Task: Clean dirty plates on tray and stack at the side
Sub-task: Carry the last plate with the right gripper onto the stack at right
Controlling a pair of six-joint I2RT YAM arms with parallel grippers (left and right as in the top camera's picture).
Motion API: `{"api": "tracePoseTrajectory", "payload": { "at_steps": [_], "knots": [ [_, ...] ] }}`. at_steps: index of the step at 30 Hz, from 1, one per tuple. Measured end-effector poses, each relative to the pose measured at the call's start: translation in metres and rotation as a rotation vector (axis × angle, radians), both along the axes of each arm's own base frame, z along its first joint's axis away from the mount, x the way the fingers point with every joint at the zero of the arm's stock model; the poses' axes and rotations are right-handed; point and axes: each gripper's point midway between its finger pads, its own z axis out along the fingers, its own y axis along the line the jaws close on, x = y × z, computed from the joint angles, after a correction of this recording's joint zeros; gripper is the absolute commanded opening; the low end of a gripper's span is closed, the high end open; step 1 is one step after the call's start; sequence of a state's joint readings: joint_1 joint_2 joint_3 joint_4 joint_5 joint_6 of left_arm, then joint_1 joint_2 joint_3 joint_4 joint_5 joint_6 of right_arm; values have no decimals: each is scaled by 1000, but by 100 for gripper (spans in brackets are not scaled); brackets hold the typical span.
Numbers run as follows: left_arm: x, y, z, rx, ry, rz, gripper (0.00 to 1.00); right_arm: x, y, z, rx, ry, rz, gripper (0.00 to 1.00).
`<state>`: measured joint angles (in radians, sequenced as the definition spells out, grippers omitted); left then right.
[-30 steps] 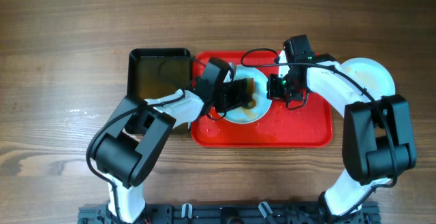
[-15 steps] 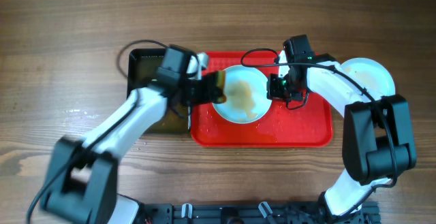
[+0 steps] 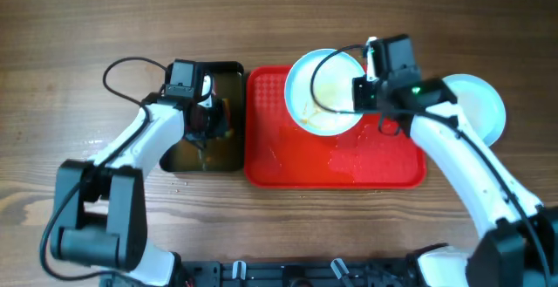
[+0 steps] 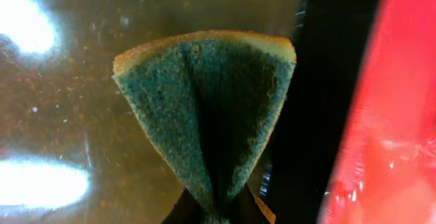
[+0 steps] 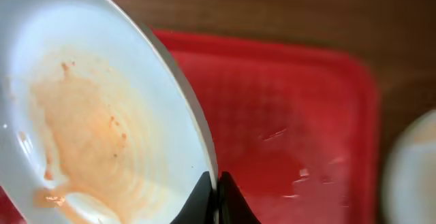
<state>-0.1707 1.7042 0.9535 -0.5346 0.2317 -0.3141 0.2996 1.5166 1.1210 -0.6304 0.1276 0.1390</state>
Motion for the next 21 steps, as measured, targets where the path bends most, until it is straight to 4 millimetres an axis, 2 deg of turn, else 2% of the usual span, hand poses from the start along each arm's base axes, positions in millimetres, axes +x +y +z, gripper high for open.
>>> {"api": "tracePoseTrajectory", "payload": {
  "at_steps": [3,4,5,6,8,13,21],
  "knots": [
    [-5,2,-17,18,45,-11,4,1,3,16,-207,-94,39,4],
    [-5,2,-20,21,48,-21,11,2,5,23,-294,-134,51,4],
    [-5,2,-21,21,48,-27,31,2,9,28,-345,-161,63,4],
    [-4,1,-22,21,45,-40,42,4,12,36,-406,-203,70,4],
    [-2,-1,-20,11,37,-52,49,5,18,47,-474,-254,81,4],
    [3,-3,-16,5,18,-62,51,5,18,71,-635,-347,52,4],
    [3,-3,-16,7,17,-62,52,13,10,93,-735,-415,12,4]
  ]
}}
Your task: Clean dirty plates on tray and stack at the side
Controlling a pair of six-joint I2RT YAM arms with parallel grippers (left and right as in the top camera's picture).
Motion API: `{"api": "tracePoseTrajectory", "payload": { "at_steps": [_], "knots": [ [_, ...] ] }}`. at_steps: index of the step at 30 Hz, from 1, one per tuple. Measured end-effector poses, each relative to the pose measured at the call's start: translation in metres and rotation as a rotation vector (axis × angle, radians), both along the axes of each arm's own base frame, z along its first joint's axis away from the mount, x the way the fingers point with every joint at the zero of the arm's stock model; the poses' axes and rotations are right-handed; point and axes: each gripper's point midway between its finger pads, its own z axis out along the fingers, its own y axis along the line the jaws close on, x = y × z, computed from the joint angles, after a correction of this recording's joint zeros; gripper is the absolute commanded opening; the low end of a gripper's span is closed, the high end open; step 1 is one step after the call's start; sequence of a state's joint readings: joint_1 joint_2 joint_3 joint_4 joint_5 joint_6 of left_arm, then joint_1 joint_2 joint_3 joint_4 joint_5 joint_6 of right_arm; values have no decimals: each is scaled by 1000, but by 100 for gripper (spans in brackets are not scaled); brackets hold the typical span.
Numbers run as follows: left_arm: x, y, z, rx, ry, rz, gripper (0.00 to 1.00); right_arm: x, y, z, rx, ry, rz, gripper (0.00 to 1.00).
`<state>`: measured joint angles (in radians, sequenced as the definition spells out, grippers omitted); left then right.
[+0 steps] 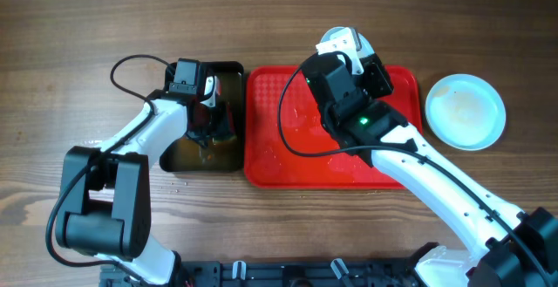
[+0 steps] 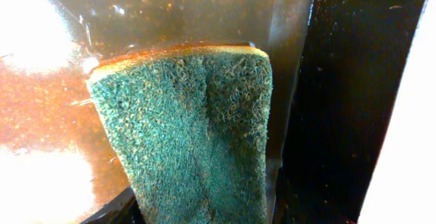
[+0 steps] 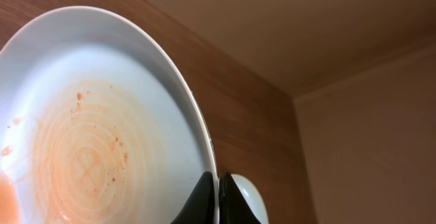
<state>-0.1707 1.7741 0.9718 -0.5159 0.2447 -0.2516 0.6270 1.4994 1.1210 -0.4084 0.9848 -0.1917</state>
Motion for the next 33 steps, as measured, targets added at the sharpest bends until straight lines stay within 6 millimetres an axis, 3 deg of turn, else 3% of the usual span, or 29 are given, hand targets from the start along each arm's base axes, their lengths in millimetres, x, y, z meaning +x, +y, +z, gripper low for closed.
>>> {"api": "tracePoseTrajectory", "payload": {
  "at_steps": [6,9,12,18,19,20,25,26,28,32,33],
  "knots": [
    [0,0,0,0,-1,0,55,1,0,2,-19,-1,6,4],
    [1,0,1,-1,-3,-3,60,4,-7,-11,87,25,-11,4],
    [2,0,1,0,-6,-4,61,6,-47,-37,292,77,-150,4],
    [4,-1,2,-1,-13,-4,73,-1,-168,-75,776,81,-537,4],
    [5,-1,3,-1,-18,-5,75,-2,-173,-76,792,78,-548,4],
    [6,-1,3,-2,-24,-5,76,-9,-206,-80,897,52,-631,4],
    [11,0,4,6,-47,-3,81,-47,-276,-97,1033,-11,-845,6],
    [13,0,5,5,-52,-3,81,-55,-285,-101,1042,-16,-879,15],
    [14,0,5,7,-57,2,85,-63,-292,-107,1059,-20,-912,46],
    [14,3,8,15,-68,14,90,-60,-291,-106,1092,-28,-899,51],
    [11,5,9,21,-63,23,90,-56,-286,-106,1119,-21,-869,64]
  ]
}}
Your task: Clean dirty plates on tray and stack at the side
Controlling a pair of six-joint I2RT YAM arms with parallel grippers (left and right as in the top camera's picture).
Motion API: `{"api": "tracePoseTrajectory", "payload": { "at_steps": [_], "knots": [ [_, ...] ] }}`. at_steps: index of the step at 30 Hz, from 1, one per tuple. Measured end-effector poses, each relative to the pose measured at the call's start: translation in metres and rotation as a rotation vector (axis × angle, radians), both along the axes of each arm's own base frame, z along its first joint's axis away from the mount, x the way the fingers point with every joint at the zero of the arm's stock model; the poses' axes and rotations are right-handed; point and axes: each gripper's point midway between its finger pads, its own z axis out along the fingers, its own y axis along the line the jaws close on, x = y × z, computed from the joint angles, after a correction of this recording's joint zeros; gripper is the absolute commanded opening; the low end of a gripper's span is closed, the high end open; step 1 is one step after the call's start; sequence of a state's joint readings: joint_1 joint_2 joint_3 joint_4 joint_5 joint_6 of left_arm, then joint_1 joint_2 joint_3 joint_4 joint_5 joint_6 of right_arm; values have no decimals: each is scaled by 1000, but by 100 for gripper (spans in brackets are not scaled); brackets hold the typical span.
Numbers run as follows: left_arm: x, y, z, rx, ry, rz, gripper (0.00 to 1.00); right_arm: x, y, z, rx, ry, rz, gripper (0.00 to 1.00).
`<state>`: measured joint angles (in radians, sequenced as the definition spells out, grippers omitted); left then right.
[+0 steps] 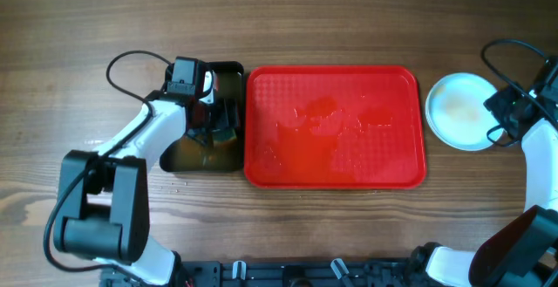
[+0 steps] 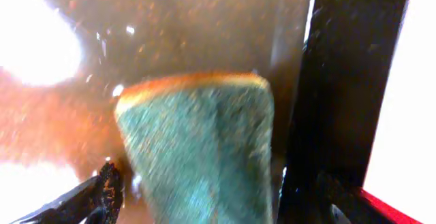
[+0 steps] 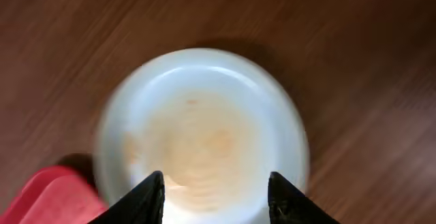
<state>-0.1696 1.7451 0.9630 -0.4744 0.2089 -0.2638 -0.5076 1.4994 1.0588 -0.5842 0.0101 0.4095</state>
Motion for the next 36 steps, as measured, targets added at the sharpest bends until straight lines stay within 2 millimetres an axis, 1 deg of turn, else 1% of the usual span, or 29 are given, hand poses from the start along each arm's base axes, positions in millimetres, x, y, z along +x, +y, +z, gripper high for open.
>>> {"api": "tracePoseTrajectory", "payload": {
  "at_steps": [1,2,3,4,5,7,8,9,10,11,12,13,14,15,18,19,21,24,25,27,28,31,36],
  "knots": [
    [-3,4,6,13,-8,23,100,8,10,2,34,-34,61,72],
    [-2,6,12,17,-22,36,100,14,18,3,57,-57,114,84],
    [1,9,25,27,-59,65,100,20,30,5,85,-81,177,99],
    [6,12,44,30,-115,91,100,29,51,7,112,-103,281,99],
    [9,14,58,29,-158,108,100,34,64,8,116,-110,344,99],
    [9,18,78,31,-207,128,100,40,99,8,118,-101,486,99],
    [5,20,84,33,-212,136,100,39,120,6,121,-75,566,99],
    [-1,23,87,38,-203,146,100,36,142,4,122,-39,643,99],
    [-14,30,88,47,-161,172,100,28,171,2,109,18,741,99],
    [-24,39,90,59,-128,203,100,22,183,4,96,36,783,99],
    [-41,47,90,68,-72,230,100,18,189,7,83,47,805,100],
    [-50,53,93,73,-58,249,100,14,193,13,67,45,822,100],
    [-61,59,101,74,-55,267,100,9,199,24,48,24,843,99],
    [-67,61,112,73,-77,274,100,6,203,36,27,-4,854,99],
    [-76,62,143,48,-188,279,100,-5,204,78,-50,-134,859,100],
    [-82,63,153,36,-242,281,100,-14,204,92,-82,-189,857,99],
    [-97,64,167,14,-339,284,100,-34,205,104,-129,-264,857,99],
    [-120,66,177,-12,-465,289,100,-60,206,109,-159,-320,853,100],
    [-128,67,178,-19,-500,290,100,-70,206,114,-171,-344,852,99],
    [-134,67,178,-23,-520,291,100,-75,206,124,-192,-384,850,100],
    [-136,68,180,-26,-531,291,100,-76,206,127,-198,-395,849,99],
    [-136,68,182,-28,-538,291,100,-76,206,125,-195,-389,849,99],
    [-136,68,182,-28,-538,291,100,-69,206,112,-167,-336,852,99]
  ]
}}
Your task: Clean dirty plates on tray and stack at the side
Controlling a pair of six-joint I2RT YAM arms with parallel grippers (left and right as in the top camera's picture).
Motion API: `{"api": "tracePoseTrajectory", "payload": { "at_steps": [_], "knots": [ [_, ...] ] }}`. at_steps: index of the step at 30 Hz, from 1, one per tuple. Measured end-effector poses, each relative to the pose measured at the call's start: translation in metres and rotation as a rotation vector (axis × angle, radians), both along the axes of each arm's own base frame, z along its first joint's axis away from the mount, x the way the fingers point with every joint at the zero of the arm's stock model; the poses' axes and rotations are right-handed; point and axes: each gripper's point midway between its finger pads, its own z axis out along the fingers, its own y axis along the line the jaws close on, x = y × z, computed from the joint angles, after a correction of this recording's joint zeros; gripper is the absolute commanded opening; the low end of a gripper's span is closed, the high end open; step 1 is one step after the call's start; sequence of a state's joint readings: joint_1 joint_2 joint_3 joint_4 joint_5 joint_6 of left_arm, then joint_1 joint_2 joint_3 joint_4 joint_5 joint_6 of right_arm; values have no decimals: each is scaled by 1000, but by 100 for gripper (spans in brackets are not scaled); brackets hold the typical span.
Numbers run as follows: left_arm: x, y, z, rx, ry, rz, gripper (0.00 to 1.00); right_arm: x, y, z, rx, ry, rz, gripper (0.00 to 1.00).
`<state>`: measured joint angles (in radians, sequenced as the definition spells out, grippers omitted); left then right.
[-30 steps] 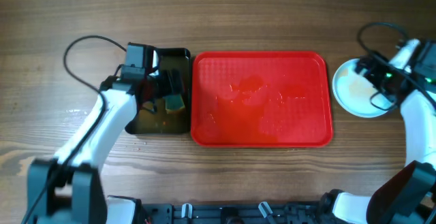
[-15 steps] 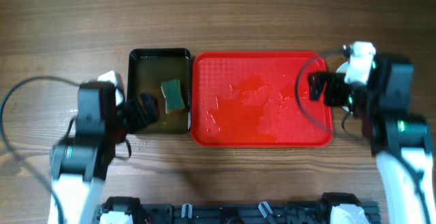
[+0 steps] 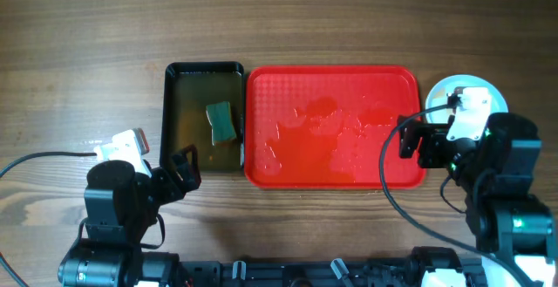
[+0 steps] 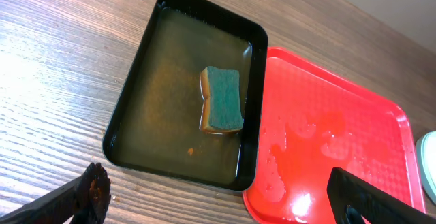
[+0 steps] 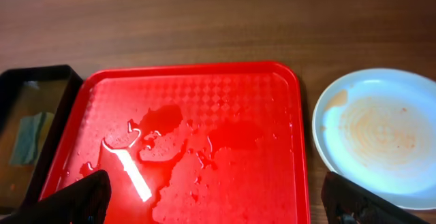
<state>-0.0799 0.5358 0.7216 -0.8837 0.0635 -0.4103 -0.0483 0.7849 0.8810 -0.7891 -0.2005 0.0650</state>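
The red tray (image 3: 336, 126) is wet and carries no plates. Right of it a white plate (image 5: 381, 139) with a faint orange smear lies on the table; in the overhead view the plate (image 3: 460, 88) is half hidden by my right arm. The green sponge (image 4: 221, 99) floats in the black tub (image 4: 136, 88) of brownish water left of the tray. My left gripper (image 3: 180, 171) hangs open and empty at the tub's near left corner. My right gripper (image 3: 417, 143) is open and empty over the tray's near right part.
Wooden table (image 3: 78, 51) all round. A cable (image 3: 52, 158) runs along the left side to my left arm. The tub and tray stand side by side, touching.
My left gripper was open in the tub beside the sponge and is now back near the table's front. My right gripper was open right over the plate and is now pulled back towards the front.
First my left gripper was shut on the sponge in the tub while the right held a smeared plate by its rim over the tray, then higher up. Later that plate lay on the one at the right and both grippers were open. Now both arms are drawn back.
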Motion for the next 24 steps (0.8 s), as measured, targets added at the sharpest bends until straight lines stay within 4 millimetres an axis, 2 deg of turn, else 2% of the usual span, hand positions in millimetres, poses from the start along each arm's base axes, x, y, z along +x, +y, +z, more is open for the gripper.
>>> {"api": "tracePoseTrajectory", "payload": {
  "at_steps": [3,5,9,12,14,16,19,24],
  "knots": [
    [0,0,0,2,0,2,100,6,0,-15,3,60,0,100],
    [0,1,0,2,0,3,100,6,0,-16,3,64,0,100],
    [0,1,0,2,0,3,100,-6,-1,7,-9,-37,-3,100],
    [0,1,0,3,1,3,100,-14,-2,46,-27,-263,-8,99],
    [0,1,-1,4,1,5,100,-23,-1,59,-36,-423,-8,100],
    [0,1,-1,5,3,5,100,-28,1,61,-40,-551,-2,99],
    [0,1,-1,5,5,5,100,-38,9,51,-33,-736,30,99],
    [0,1,-2,5,5,5,100,-33,11,41,-35,-937,36,100]
  ]
}}
